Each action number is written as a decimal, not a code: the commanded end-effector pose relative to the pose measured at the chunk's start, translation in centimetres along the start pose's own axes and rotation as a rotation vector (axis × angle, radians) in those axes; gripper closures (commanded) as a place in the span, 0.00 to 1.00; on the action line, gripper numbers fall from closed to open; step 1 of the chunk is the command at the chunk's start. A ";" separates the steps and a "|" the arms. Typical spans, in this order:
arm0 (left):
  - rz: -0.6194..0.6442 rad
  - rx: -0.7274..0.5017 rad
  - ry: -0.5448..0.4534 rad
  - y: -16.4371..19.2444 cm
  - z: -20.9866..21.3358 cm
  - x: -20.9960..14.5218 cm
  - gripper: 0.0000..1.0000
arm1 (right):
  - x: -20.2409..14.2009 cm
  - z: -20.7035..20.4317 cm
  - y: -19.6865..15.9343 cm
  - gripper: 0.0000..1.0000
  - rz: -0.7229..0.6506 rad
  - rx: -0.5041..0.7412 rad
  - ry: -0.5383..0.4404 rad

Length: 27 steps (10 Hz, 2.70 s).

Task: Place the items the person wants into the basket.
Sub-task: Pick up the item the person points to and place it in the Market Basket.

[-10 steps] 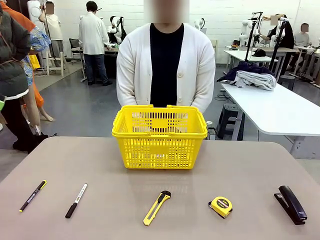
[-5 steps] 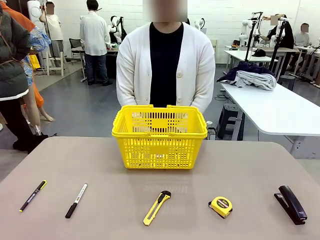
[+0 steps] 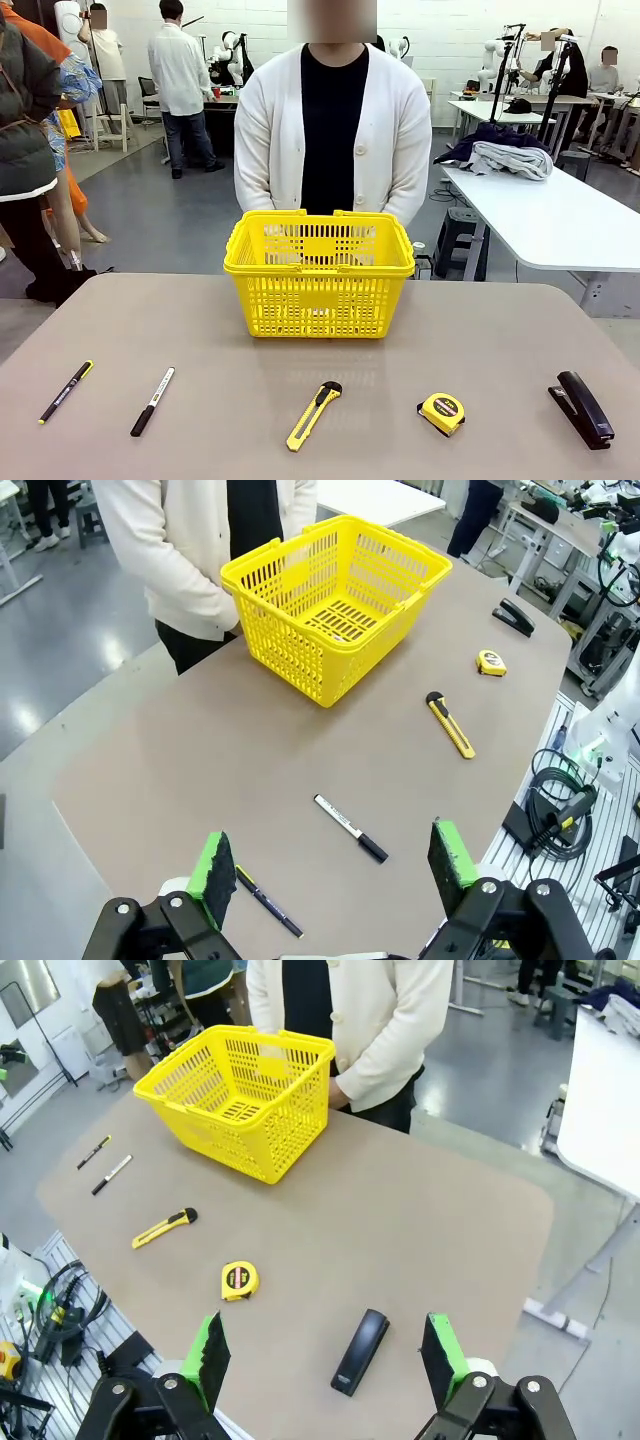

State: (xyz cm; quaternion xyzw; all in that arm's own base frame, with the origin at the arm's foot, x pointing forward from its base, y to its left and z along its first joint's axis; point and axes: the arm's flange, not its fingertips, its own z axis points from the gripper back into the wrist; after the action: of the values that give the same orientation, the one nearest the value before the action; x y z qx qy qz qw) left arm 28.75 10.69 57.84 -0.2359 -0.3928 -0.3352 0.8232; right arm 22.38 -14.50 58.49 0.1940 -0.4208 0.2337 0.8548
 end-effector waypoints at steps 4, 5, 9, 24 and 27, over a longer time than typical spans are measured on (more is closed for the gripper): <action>-0.006 -0.010 0.000 0.4 0.3 -0.2 0.00 | 0.1 -0.1 0.0 0.00 0.001 0.001 -0.007; -0.006 -0.010 0.000 0.4 0.3 -0.2 0.00 | 0.1 -0.1 0.0 0.00 0.001 0.001 -0.007; -0.006 -0.010 0.000 0.4 0.3 -0.2 0.00 | 0.1 -0.1 0.0 0.00 0.001 0.001 -0.007; -0.006 -0.010 0.000 0.4 0.3 -0.2 0.00 | 0.1 -0.1 0.0 0.00 0.001 0.001 -0.007; 0.056 0.097 0.141 0.6 -1.6 -0.2 0.00 | 0.1 -0.1 0.0 0.00 0.001 0.001 -0.007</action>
State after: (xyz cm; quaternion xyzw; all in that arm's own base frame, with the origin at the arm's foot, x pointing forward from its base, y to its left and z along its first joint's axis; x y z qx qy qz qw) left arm 29.07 10.56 57.47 -0.2218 -0.3795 -0.3309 0.8351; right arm 22.38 -14.50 58.50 0.1939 -0.4209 0.2338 0.8547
